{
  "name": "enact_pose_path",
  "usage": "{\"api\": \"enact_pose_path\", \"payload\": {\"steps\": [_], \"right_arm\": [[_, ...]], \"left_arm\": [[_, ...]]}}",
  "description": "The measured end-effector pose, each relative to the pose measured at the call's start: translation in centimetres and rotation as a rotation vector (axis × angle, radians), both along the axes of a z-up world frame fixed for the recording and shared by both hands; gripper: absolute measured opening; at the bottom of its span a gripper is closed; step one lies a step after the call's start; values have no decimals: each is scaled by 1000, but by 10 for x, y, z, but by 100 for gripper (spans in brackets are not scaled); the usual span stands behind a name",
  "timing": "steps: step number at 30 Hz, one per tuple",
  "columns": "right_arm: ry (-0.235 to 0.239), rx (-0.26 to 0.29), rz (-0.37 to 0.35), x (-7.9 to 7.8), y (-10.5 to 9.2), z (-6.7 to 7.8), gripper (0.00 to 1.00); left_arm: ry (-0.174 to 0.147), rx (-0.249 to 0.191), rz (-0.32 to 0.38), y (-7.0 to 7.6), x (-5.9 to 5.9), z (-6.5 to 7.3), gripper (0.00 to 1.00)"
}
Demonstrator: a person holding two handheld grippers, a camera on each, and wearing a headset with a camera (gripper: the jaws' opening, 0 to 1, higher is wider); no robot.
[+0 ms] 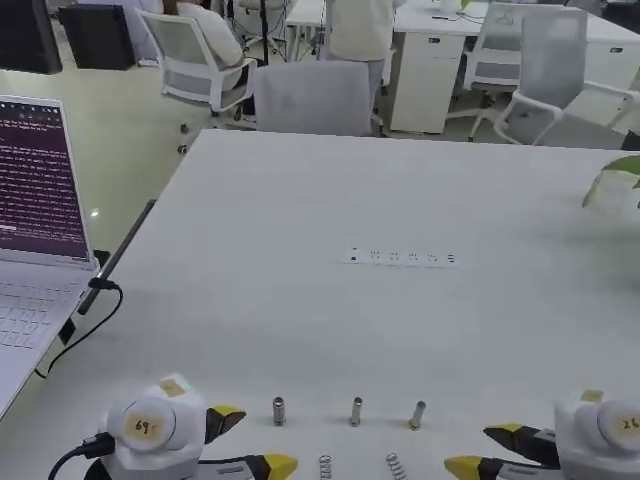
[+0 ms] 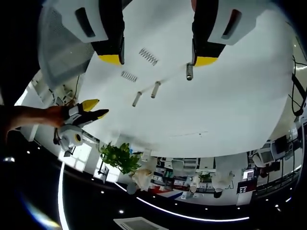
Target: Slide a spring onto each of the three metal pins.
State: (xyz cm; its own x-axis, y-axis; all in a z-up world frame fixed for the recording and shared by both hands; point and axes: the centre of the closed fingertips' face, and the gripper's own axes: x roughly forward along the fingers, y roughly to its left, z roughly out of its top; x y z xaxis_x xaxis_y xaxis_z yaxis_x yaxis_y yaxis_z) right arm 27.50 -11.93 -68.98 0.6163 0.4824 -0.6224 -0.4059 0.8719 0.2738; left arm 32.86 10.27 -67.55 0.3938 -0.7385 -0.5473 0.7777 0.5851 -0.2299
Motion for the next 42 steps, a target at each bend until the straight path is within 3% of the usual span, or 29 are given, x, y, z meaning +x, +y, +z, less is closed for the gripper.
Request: {"api": "enact_pose_path", "payload": {"steps": [11,14,25,27,30,35,42], "right_arm": [[32,15,14,-21,7,-2,56],[38,20,13,-25,8,-2,56],[46,13,16,-36,6,-3,56],[48,12,13,-39,6,-4,56],[54,13,10,-43,5,-6,56],[68,11,12,-47,4,-11,55],[75,7,22,-50,8,-13,55]], "left_arm": [[59,19,-8,-15,-7,-24,51],[95,29,-12,-24,-10,-38,50],[163,98,-33,-51,-20,-81,46],[176,156,-24,-48,-22,-93,43],[190,167,-7,-51,-22,-101,43],[200,163,21,-55,-22,-106,39],[176,188,54,-57,-14,-109,32]]}}
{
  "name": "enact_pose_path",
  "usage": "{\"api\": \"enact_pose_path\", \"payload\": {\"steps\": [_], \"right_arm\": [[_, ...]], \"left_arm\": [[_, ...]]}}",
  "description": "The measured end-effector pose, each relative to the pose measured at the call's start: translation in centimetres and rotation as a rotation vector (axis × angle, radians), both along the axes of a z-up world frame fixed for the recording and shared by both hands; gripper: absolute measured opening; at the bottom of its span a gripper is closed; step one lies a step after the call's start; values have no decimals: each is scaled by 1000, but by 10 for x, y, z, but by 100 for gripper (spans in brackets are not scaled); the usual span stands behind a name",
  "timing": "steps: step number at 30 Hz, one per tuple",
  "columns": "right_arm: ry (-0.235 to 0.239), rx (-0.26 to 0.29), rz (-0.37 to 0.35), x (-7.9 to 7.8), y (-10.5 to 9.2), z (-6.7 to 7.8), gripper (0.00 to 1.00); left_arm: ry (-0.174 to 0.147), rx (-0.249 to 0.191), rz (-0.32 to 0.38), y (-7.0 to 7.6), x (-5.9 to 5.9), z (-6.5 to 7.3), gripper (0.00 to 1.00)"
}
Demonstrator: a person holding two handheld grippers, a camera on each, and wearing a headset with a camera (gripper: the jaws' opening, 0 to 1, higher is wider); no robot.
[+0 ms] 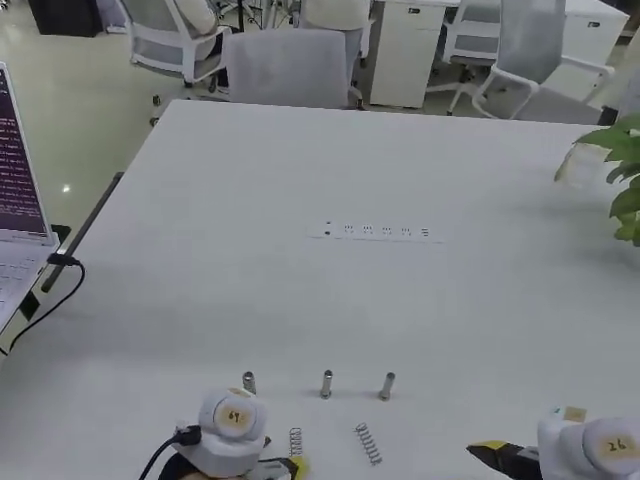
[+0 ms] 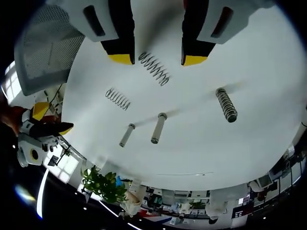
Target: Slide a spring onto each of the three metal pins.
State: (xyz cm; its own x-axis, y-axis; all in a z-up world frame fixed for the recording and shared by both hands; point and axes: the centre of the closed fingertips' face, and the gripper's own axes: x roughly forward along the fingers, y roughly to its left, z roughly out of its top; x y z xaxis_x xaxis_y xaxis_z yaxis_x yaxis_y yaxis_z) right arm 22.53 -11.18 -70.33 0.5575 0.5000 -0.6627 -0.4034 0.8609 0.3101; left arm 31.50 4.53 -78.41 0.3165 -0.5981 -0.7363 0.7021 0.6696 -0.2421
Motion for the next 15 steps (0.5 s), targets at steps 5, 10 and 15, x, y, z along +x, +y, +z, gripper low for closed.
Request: {"api": "enact_pose_path", "payload": {"steps": [5,10,15], "right_arm": [[0,2,5,-1,2,-1,55],[3,-2,10,-3,3,-2,54],[7,-1,7,-5,4,-3,54]], "left_arm": [[-26,19,-3,-2,4,-2,30],[-70,38,-10,-1,7,-4,23],[-95,59,-28,3,5,-5,16]]}}
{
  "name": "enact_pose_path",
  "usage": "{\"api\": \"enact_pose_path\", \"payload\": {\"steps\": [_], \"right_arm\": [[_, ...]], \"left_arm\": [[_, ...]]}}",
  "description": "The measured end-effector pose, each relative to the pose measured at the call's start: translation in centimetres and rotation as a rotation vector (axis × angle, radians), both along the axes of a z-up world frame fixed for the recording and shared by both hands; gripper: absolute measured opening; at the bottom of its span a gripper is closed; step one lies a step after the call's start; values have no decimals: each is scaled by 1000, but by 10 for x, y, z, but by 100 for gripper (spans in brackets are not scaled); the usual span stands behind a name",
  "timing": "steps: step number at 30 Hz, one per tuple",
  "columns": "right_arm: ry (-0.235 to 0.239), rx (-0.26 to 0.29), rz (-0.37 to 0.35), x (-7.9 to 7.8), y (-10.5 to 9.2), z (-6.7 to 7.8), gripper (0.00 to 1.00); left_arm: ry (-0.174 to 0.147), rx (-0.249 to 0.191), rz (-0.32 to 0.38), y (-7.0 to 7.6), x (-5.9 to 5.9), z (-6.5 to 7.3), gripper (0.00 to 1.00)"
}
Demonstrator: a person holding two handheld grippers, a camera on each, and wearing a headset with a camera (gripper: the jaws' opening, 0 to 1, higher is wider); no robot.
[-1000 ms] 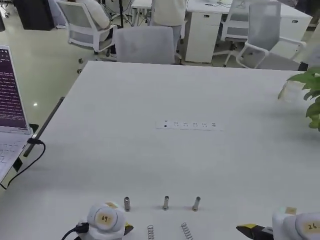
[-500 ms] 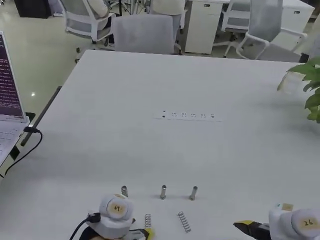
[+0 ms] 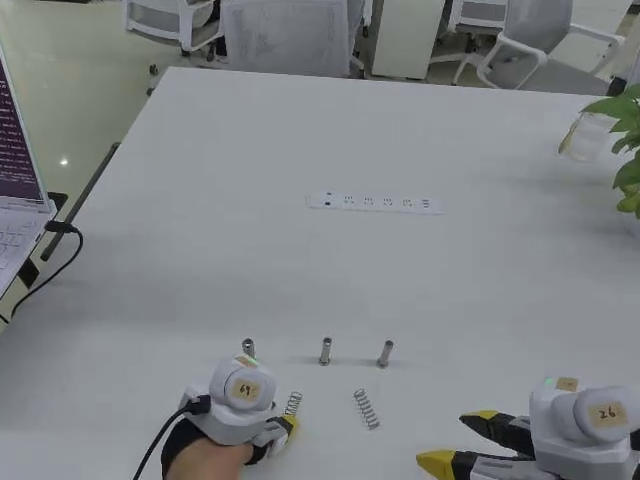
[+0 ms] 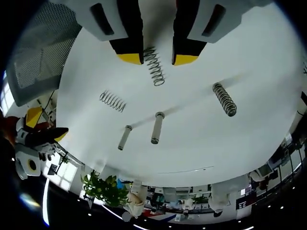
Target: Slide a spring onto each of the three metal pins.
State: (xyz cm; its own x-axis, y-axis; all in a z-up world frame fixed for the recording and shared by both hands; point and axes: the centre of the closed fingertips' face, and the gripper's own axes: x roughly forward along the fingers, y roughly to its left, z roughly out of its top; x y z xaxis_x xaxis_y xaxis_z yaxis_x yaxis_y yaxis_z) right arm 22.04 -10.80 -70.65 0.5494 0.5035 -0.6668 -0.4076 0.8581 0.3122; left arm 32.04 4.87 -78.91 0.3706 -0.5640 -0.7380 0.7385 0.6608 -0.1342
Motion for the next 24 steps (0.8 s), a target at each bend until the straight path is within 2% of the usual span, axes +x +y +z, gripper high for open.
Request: {"api": "enact_pose_path", "payload": {"steps": [2,5,6,7,8,9,10,11,14,17,19,21,23,24], "right_arm": [[3,3,2,-2,2,-2,54],[10,0,15,-4,6,-5,53],[10,0,18,-4,8,-4,53],[9,3,23,-4,9,-4,53],[7,5,25,-3,11,-4,53],[5,7,30,-3,13,-3,53],[4,10,35,-2,15,-3,52],[4,13,40,-2,17,-4,51],[7,24,64,0,26,-5,50],[3,45,81,4,35,-3,49],[3,76,84,7,42,-1,47],[2,95,100,9,48,1,45],[-3,116,119,11,56,4,43],[-1,132,124,13,60,4,43]], "left_arm": [[-10,11,-10,1,0,-1,12],[-37,56,-40,7,-1,-2,5],[-39,60,-44,8,-2,-2,3],[-27,58,-55,8,-6,-1,3],[10,39,-56,7,-12,-1,3],[29,12,-45,6,-12,1,2],[45,18,-35,9,-14,0,2],[35,16,-44,9,-13,0,2],[38,-1,-70,9,-22,4,2],[39,-39,-80,9,-29,13,2],[26,-62,-89,9,-32,23,2],[25,-115,-94,4,-35,36,2],[19,-122,-111,4,-39,46,2],[7,-141,-131,0,-41,54,2]]}}
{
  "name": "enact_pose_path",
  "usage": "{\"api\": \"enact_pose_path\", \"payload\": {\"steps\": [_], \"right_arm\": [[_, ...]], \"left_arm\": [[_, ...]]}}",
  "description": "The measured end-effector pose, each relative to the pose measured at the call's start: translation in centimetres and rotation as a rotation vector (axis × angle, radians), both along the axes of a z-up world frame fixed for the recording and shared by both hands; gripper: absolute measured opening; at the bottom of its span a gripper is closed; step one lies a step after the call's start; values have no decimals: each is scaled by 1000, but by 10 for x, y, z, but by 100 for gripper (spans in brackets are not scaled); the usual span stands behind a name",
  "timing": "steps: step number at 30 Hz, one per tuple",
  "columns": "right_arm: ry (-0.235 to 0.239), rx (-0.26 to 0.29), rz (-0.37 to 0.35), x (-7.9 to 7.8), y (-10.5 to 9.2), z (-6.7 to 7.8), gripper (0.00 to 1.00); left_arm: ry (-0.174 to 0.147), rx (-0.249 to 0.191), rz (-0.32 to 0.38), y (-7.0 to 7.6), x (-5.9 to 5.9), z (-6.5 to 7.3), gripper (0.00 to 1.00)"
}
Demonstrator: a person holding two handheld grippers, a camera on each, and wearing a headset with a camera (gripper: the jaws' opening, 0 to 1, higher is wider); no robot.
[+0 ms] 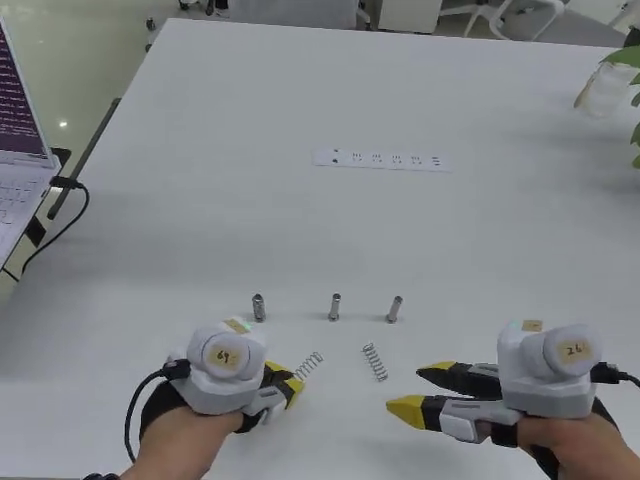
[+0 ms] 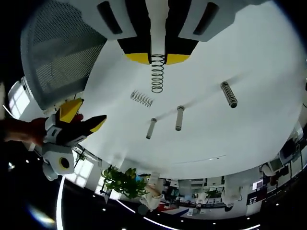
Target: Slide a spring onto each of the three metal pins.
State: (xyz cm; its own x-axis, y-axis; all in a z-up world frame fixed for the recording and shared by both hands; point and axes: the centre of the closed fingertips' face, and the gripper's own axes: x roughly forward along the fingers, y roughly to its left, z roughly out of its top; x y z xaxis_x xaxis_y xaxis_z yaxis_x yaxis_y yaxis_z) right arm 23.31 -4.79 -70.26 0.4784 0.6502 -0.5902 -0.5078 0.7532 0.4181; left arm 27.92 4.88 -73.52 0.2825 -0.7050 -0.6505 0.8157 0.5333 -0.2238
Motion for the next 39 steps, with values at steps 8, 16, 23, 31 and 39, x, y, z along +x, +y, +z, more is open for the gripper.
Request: {"api": "enact_pose_path", "payload": {"steps": [8,16,23,31,39], "right_arm": [[15,108,93,-1,30,9,39],[32,173,177,-3,45,12,38],[39,254,257,-11,59,26,29],[47,273,303,-20,64,32,21],[39,280,285,-19,59,39,17]], "left_arm": [[-119,-72,-190,-18,-21,39,2],[-190,-62,-307,-22,-38,58,2],[-223,-39,-395,-26,-53,59,2],[-247,-28,-461,-27,-60,62,2],[-266,-34,-502,-30,-61,66,2]]}}
